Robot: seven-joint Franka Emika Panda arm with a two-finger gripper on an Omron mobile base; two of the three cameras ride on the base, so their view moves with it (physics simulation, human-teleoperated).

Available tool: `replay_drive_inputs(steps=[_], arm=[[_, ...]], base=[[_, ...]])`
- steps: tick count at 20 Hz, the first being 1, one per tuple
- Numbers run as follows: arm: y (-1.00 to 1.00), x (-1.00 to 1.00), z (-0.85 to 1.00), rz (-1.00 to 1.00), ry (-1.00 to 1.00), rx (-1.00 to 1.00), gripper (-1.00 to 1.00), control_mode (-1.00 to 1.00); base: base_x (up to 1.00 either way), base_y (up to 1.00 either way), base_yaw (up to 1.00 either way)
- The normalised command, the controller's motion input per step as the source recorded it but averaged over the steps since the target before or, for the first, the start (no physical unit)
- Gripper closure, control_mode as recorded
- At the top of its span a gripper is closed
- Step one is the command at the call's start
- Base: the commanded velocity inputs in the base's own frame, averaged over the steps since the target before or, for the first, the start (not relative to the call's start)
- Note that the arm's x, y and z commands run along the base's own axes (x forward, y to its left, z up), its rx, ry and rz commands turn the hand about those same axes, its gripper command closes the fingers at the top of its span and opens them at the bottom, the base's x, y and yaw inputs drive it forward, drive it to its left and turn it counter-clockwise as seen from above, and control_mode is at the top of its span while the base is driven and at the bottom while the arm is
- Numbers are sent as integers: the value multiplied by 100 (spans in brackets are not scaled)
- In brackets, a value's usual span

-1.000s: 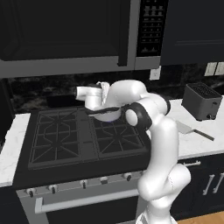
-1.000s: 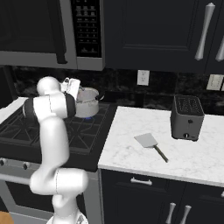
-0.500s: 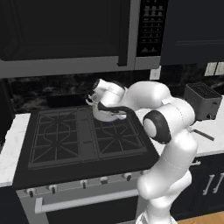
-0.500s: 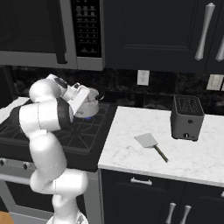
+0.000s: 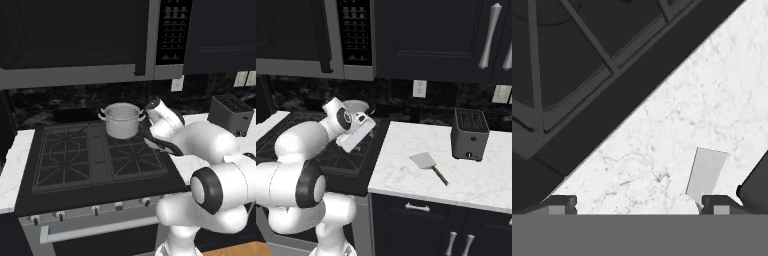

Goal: Put the cucumber and corn in the pot. Retrieve the spatula and lightly stir the vegetables in the pot.

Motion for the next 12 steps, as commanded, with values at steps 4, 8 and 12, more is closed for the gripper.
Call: replay_drive_inputs(steps=[4, 8, 12], arm=[[-100, -75, 0, -18, -3, 26, -100, -100], [-100, -33, 0, -25, 0, 23, -100, -100], [-100, -4, 0, -30, 2, 22, -100, -100]], base=[[0, 0, 0], [0, 0, 0], [0, 0, 0]])
